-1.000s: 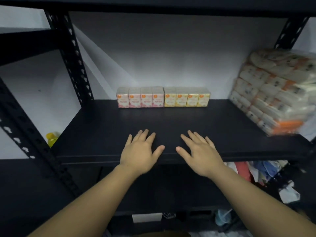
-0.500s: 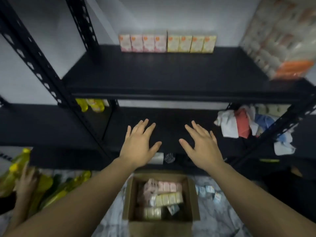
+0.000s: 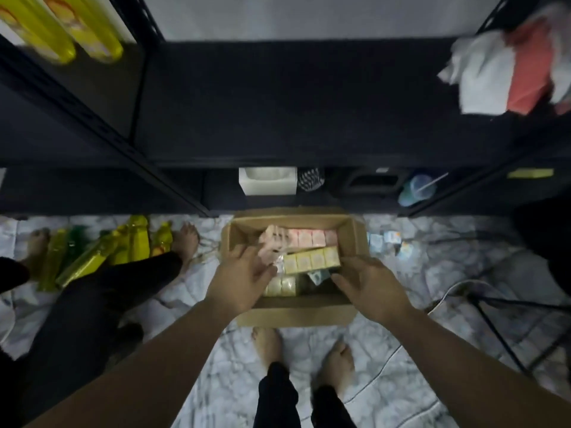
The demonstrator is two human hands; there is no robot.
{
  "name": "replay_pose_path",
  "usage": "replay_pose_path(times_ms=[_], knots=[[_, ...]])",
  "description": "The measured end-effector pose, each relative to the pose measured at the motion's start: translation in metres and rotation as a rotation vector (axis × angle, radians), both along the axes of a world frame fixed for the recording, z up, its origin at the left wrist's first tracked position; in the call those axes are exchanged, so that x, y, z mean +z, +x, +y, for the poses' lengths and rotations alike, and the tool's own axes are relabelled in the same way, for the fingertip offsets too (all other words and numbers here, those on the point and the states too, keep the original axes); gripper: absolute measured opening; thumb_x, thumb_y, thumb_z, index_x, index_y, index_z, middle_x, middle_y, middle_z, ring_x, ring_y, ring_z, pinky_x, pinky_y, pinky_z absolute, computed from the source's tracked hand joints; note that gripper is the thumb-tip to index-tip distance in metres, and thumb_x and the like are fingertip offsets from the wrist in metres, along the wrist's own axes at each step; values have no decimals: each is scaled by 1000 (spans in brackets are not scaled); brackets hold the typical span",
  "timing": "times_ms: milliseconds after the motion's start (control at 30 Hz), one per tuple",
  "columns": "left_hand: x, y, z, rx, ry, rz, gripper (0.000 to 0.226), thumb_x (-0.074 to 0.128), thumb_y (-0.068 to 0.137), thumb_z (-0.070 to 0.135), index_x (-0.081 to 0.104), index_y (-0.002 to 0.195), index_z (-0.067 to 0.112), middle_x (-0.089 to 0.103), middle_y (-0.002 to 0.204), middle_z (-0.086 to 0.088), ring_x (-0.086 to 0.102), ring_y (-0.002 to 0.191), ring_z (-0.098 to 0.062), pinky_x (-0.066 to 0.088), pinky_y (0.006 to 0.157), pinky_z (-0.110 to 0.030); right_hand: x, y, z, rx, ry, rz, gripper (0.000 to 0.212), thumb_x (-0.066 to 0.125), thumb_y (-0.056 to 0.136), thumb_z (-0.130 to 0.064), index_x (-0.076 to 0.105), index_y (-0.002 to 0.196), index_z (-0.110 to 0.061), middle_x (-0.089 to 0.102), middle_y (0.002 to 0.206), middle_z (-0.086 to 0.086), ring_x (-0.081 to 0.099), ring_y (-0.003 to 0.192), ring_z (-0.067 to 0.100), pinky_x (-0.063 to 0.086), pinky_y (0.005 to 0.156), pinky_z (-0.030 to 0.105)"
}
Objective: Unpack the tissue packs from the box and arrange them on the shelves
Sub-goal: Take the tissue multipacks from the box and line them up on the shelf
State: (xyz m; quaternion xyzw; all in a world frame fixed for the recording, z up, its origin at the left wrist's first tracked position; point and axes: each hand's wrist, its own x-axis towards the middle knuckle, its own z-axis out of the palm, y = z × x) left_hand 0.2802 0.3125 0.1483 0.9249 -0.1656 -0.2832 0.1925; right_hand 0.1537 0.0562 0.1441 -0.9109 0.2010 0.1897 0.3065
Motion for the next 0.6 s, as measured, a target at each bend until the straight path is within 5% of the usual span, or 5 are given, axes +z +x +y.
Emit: replay_pose_path(times_ms=[67, 300, 433, 600], knots=[[-42, 8, 2, 13, -24, 55, 64, 54, 93, 65, 57, 141, 24, 56, 133, -4, 54, 125, -26, 43, 104, -36, -44, 1, 5, -7, 49, 61, 80, 37, 81, -89, 63, 133, -35, 69, 124, -8, 62, 115, 17, 51, 91, 31], [-203, 54, 1, -17, 3, 110, 77, 81, 83, 48, 47, 148, 26, 52, 137, -3, 50, 130, -26, 44, 109, -42, -178, 41, 14, -16, 25, 107, 70, 75, 77, -66, 63, 135, -27, 65, 133, 3, 58, 125, 25, 51, 100, 37], [-278, 79, -8, -23, -29, 97, 86, 87, 79, 44, 43, 150, 23, 49, 140, -4, 49, 133, -25, 41, 113, -41, -252, 69, 5, 55, 10, 133, 76, 76, 71, -70, 60, 134, -32, 65, 132, 2, 60, 122, 27, 51, 103, 43], [-344, 90, -19, -33, -95, 86, 104, 90, 77, 42, 29, 160, 33, 37, 156, 1, 40, 143, -19, 34, 112, -28, -329, 90, -10, 259, -151, 201, 86, 84, 72, -57, 47, 147, -35, 48, 152, 2, 36, 143, 28, 30, 117, 51]])
